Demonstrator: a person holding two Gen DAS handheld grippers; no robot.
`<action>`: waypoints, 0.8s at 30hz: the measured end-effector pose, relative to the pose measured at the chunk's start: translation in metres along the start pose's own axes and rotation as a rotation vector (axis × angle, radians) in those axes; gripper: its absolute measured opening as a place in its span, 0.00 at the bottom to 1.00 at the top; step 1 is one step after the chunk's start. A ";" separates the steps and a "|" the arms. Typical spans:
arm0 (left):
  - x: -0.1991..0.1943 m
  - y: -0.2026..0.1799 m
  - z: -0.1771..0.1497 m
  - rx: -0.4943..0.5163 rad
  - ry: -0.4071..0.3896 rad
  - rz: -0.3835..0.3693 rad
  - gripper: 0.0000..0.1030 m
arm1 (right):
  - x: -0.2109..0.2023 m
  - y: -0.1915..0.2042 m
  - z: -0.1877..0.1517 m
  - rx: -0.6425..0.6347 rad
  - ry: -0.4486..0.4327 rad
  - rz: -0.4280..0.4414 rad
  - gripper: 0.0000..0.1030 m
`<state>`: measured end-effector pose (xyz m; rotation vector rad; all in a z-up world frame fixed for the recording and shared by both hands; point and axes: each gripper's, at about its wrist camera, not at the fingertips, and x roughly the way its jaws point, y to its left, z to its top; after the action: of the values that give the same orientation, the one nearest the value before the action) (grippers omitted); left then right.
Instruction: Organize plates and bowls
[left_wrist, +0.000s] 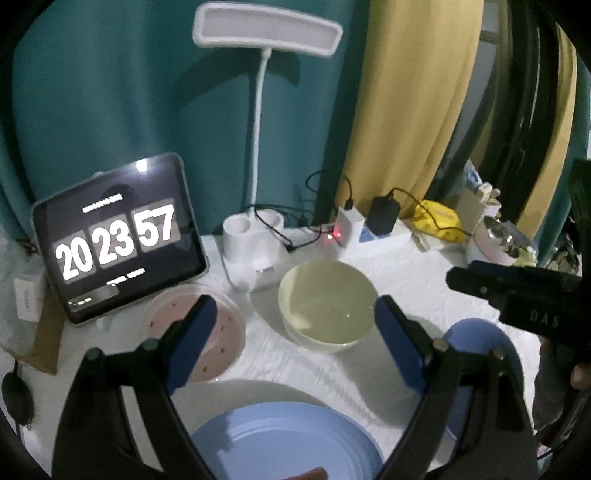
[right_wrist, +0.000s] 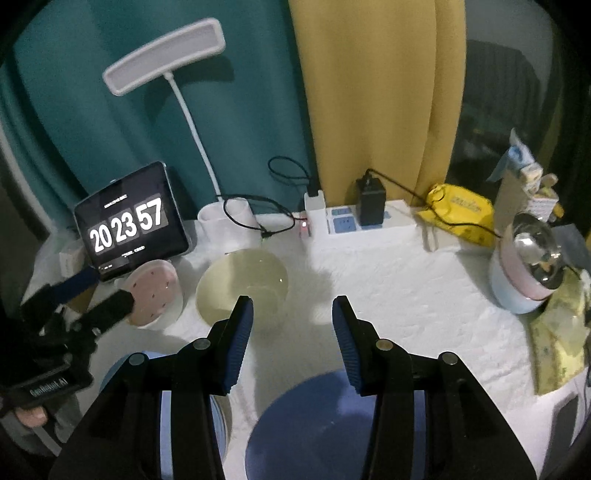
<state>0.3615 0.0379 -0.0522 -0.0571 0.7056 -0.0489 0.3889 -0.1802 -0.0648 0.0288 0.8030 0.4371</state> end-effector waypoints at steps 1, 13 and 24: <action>0.007 0.001 0.000 0.001 0.010 -0.001 0.85 | 0.006 0.000 0.002 0.003 0.009 0.001 0.46; 0.080 0.003 -0.002 0.008 0.139 -0.029 0.69 | 0.095 0.003 0.015 0.069 0.193 0.019 0.46; 0.128 0.001 -0.011 0.051 0.242 -0.019 0.39 | 0.147 -0.010 0.011 0.137 0.276 0.010 0.34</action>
<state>0.4519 0.0299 -0.1431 -0.0091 0.9453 -0.0925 0.4903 -0.1308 -0.1606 0.1018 1.1048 0.3991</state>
